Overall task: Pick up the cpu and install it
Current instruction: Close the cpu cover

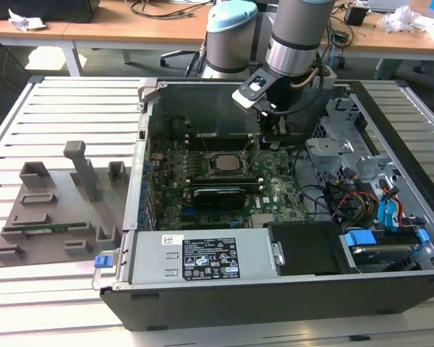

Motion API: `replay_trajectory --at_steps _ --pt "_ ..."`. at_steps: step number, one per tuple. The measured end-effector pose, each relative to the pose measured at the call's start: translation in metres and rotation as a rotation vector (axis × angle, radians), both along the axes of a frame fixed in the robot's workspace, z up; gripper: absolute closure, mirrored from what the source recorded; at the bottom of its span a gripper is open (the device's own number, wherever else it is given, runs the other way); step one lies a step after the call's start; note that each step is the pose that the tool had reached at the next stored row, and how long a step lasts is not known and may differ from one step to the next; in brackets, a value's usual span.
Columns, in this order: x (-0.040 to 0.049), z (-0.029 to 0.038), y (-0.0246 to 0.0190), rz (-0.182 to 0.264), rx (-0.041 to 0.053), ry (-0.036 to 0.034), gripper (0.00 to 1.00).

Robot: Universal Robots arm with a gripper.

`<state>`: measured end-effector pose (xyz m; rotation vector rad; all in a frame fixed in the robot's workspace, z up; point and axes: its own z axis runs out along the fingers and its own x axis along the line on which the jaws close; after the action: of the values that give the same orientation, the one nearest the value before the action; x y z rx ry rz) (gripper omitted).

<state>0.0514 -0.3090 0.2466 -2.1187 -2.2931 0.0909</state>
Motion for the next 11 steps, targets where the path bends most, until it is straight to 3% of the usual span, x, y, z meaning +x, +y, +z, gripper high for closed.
replay_trajectory --at_steps 11 --pt "-0.0022 0.0 0.0 0.0 0.0 0.0 0.89"
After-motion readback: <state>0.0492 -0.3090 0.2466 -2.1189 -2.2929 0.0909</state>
